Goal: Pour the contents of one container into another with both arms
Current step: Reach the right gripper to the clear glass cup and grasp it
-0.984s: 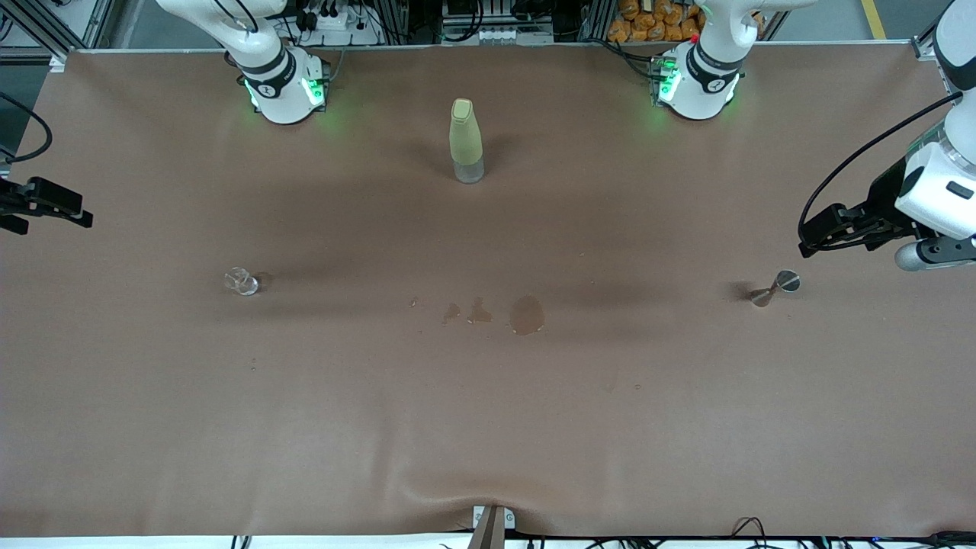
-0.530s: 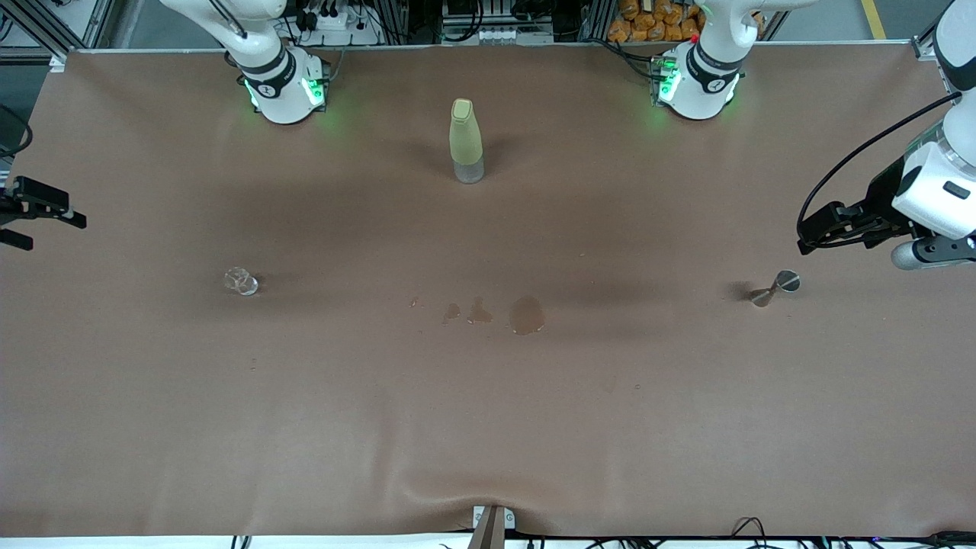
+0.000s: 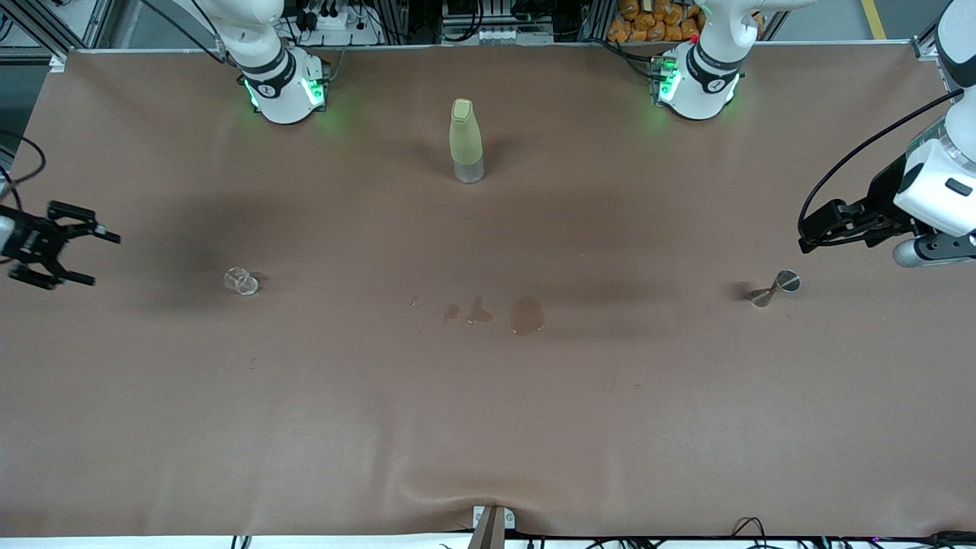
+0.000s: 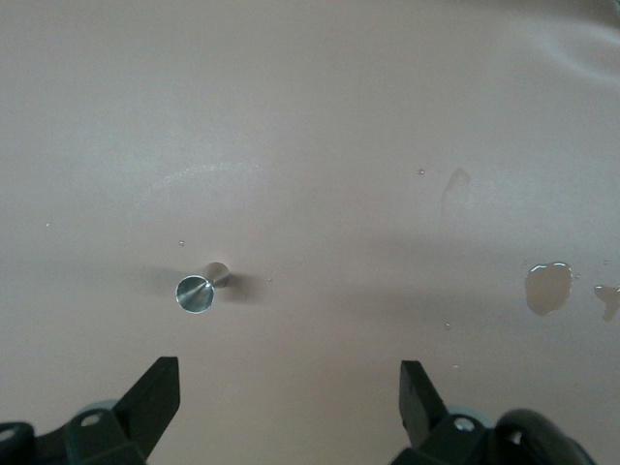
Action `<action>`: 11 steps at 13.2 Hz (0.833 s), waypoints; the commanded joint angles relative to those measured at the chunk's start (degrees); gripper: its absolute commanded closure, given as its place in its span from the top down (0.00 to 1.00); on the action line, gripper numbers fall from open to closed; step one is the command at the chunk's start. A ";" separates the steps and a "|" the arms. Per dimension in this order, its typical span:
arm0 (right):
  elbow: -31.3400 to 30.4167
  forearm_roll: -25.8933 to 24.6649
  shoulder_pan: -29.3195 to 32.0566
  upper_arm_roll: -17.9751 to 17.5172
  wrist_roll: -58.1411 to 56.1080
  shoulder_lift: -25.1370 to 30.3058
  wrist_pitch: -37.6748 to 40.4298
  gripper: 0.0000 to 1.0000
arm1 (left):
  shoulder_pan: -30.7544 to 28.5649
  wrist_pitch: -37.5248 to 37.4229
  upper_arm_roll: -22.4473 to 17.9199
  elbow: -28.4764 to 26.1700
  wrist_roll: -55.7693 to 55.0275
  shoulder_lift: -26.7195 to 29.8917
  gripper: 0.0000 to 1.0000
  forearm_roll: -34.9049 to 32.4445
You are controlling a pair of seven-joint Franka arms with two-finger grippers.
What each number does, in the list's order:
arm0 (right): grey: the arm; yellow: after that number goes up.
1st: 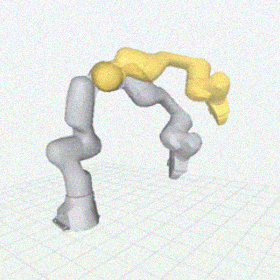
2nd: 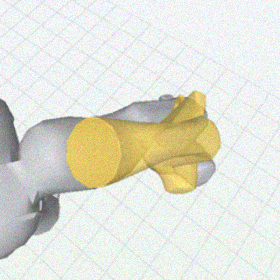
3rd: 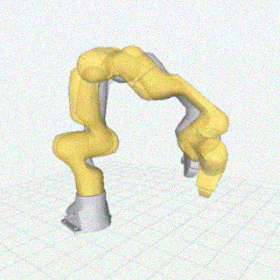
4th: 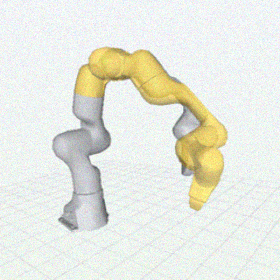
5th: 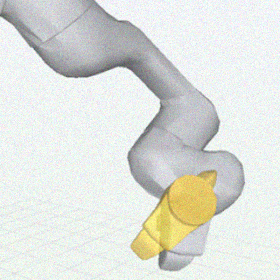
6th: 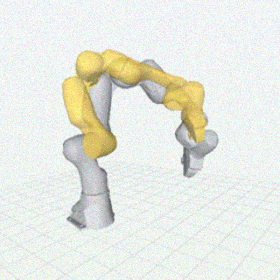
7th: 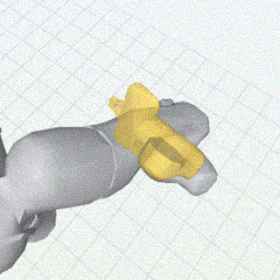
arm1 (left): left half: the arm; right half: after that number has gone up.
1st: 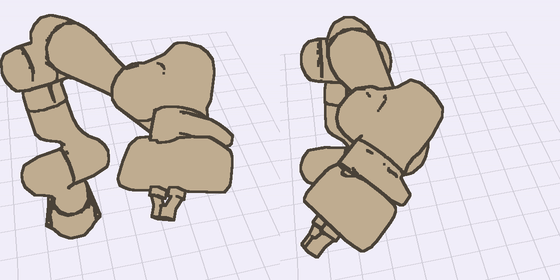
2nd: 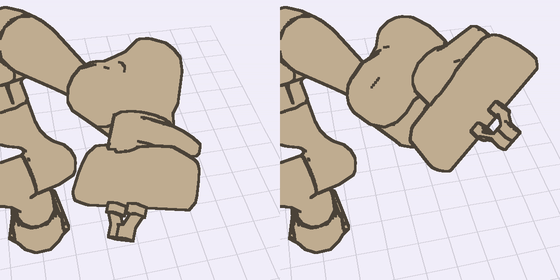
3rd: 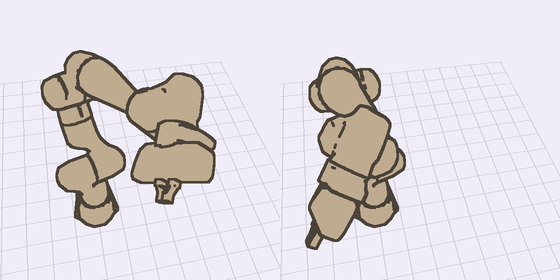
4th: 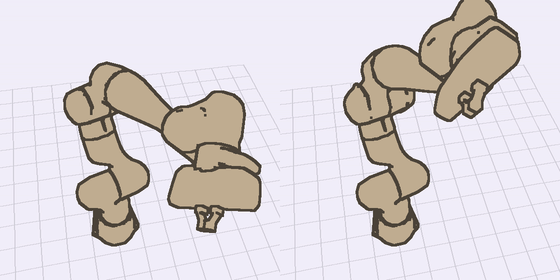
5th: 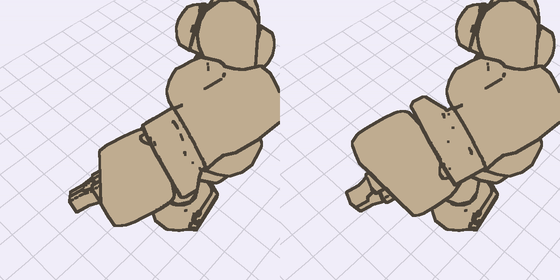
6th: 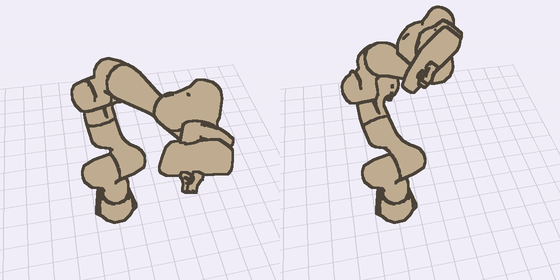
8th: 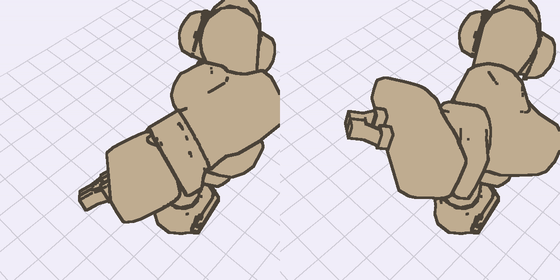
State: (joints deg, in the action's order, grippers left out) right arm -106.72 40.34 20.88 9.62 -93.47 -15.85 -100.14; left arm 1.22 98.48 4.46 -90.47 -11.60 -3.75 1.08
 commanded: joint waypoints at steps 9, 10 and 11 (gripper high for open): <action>0.99 21.71 3.64 -1.01 -42.13 -22.73 9.44 1.00 | -0.08 -0.74 0.20 -0.59 0.44 1.38 1.00 -0.99; 0.99 21.80 3.99 -1.01 -42.76 -23.52 9.79 1.00 | -0.08 -0.74 0.20 -0.59 0.44 1.46 1.00 -0.99; 0.99 21.80 4.69 -1.01 -42.85 -24.48 10.83 1.00 | 0.01 -0.74 0.20 -0.59 0.44 1.47 1.00 -0.99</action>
State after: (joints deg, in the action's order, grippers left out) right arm -107.01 60.88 23.38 9.45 -135.05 -38.85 -91.50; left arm 1.23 98.38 4.47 -90.48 -11.59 -3.57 1.08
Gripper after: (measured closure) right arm 0.000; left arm 0.000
